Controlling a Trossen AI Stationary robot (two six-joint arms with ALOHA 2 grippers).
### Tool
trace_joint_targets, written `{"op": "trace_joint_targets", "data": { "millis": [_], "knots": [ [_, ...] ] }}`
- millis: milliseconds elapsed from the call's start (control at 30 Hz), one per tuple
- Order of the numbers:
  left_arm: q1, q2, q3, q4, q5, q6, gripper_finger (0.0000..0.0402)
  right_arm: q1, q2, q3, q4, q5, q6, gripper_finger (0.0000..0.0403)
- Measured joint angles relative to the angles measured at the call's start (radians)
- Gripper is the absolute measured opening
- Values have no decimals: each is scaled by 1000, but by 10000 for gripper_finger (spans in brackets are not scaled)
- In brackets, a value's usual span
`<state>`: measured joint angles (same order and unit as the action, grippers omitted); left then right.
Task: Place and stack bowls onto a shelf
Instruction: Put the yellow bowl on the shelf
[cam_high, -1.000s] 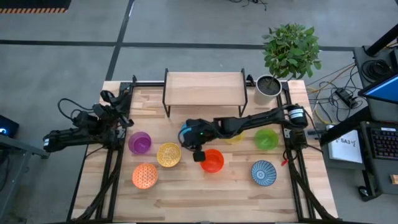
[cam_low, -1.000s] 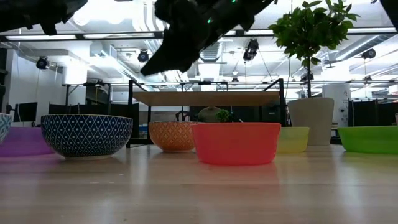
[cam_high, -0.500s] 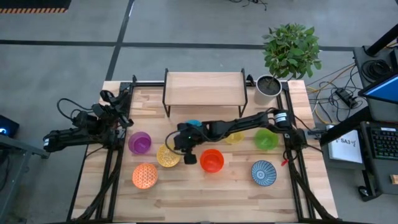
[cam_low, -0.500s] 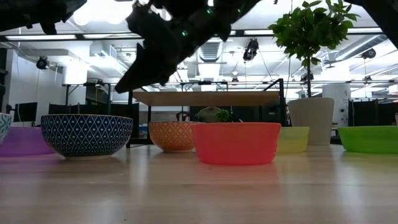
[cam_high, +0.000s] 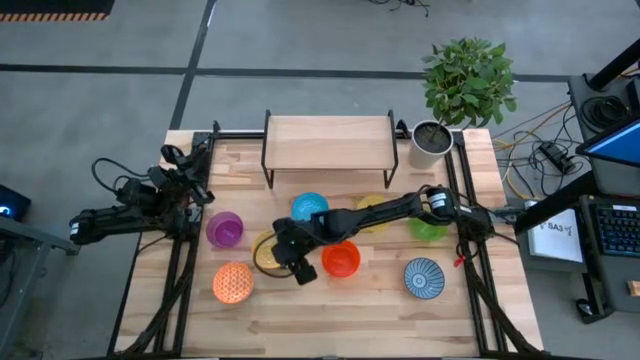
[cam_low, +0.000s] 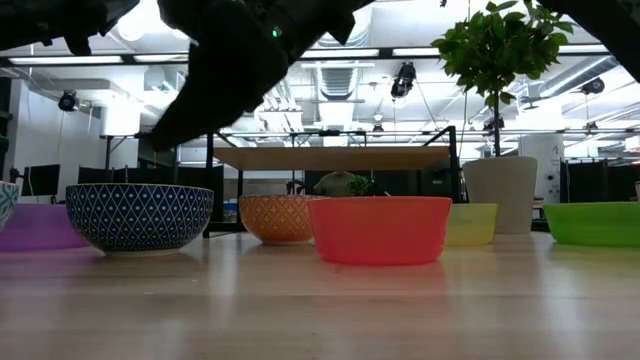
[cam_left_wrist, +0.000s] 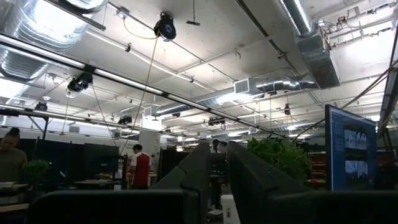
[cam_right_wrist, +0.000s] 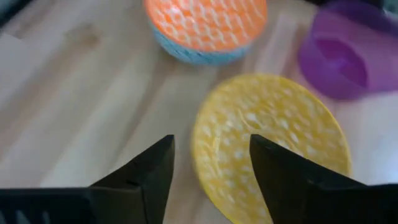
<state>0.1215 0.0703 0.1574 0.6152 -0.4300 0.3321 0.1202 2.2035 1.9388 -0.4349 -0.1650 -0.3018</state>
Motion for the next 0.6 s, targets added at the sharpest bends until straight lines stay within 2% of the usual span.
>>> {"op": "trace_joint_targets", "data": {
  "millis": [200, 333, 600],
  "knots": [
    [0, 0, 0, -3, 0, 0, 39, -2, 54, 18, -40, -11, 20, 203],
    [0, -1, 0, -1, 0, 0, 39, -4, 74, 18, -25, -68, 49, 195],
    [0, -1, 0, -2, 1, 0, 39, -20, 113, 18, -20, -79, 55, 172]
  ]
}}
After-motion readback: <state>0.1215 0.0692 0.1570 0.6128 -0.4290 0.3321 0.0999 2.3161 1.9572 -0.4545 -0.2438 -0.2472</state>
